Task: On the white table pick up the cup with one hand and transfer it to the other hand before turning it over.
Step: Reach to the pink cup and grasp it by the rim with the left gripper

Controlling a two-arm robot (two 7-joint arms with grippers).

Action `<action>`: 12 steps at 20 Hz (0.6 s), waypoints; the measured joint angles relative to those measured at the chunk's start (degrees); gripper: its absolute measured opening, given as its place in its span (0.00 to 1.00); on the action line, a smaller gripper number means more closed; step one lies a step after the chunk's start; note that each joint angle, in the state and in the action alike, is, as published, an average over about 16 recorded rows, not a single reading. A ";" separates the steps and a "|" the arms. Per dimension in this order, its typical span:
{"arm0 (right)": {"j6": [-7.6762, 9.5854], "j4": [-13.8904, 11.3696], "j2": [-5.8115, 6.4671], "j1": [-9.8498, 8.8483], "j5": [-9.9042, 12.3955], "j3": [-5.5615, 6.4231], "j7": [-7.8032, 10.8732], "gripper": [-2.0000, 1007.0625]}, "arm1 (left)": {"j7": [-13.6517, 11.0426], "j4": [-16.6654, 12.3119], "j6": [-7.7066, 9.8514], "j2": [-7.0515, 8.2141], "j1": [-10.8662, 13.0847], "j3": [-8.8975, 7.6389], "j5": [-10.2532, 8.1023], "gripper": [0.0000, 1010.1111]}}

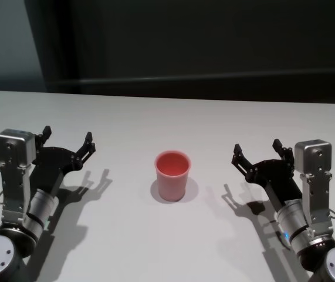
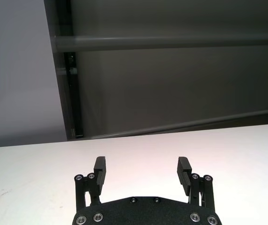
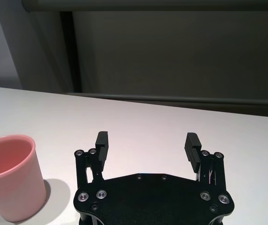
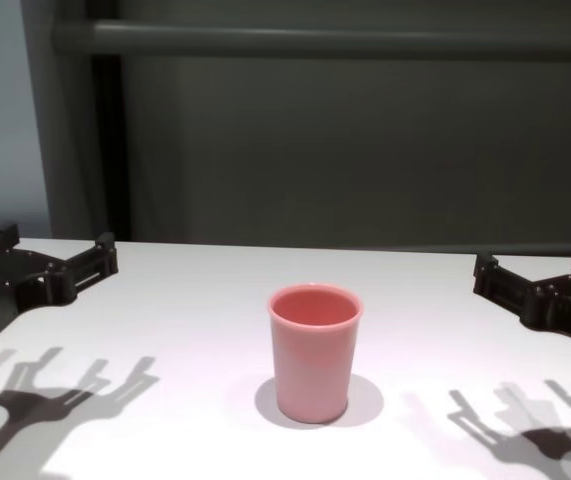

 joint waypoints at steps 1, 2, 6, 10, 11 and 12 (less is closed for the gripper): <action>0.00 0.00 0.00 0.00 0.00 0.00 0.00 1.00 | 0.00 0.00 0.00 0.00 0.00 0.00 0.00 0.99; 0.00 0.00 0.00 0.00 0.00 0.00 0.00 1.00 | 0.00 0.00 0.00 0.00 0.00 0.00 0.00 0.99; 0.00 0.00 0.00 0.00 0.00 0.00 0.00 1.00 | 0.00 0.00 0.00 0.00 0.01 0.00 0.05 0.99; 0.00 0.00 0.00 0.00 0.00 0.00 0.00 1.00 | 0.04 -0.11 0.06 0.00 0.18 0.09 0.58 0.99; 0.00 0.00 0.00 0.00 0.00 0.00 0.00 1.00 | 0.06 -0.17 0.10 0.00 0.25 0.12 0.78 0.99; 0.00 0.00 0.00 0.00 0.00 0.00 0.00 1.00 | 0.07 -0.27 0.18 0.01 0.34 0.14 1.02 0.99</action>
